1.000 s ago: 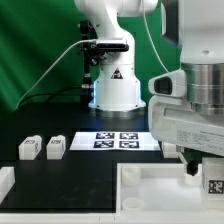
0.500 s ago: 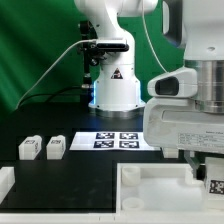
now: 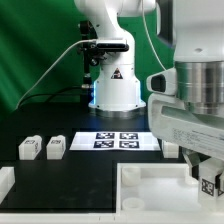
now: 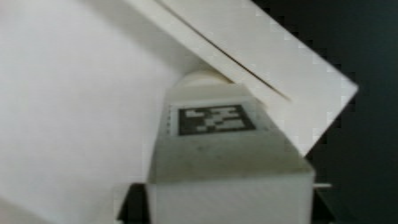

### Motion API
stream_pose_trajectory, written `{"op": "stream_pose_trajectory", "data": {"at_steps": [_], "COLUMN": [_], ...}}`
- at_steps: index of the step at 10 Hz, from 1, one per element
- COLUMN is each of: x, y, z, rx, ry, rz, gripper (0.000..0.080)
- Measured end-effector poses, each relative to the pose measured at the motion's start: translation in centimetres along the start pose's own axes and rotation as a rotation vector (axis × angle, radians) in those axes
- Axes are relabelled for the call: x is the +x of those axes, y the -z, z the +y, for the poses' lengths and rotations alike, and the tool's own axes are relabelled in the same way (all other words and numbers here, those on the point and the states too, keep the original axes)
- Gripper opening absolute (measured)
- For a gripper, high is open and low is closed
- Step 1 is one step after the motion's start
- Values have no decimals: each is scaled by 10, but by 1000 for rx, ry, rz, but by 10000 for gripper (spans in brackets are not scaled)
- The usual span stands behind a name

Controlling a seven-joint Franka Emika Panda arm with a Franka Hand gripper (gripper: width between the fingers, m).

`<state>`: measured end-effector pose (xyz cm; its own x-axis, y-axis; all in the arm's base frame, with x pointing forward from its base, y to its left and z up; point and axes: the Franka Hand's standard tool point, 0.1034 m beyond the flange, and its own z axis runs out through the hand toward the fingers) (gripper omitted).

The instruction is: Assemble one leg

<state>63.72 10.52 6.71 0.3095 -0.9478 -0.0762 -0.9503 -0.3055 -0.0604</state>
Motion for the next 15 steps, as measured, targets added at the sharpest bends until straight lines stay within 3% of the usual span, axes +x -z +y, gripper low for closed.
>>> {"op": "stream_pose_trajectory", "data": {"at_steps": [3, 4, 7, 8, 9, 10, 11, 13, 15], "x": [-6, -7, -8, -9, -11, -15, -22, -19, -24], "y": [-1, -2, -3, -4, -4, -5, -5, -6, 0], "z": [3, 4, 6, 6, 5, 5, 5, 6, 5], "rx": [23, 35, 32, 31, 36, 40, 41, 44, 16], "ry": [-527, -597, -558, -557, -359, -154, -43, 132, 516], "rz": [-72, -79, -77, -77, -67, -64, -64, -58, -8], "gripper": [297, 297, 297, 522, 522, 622, 641, 648, 649]}}
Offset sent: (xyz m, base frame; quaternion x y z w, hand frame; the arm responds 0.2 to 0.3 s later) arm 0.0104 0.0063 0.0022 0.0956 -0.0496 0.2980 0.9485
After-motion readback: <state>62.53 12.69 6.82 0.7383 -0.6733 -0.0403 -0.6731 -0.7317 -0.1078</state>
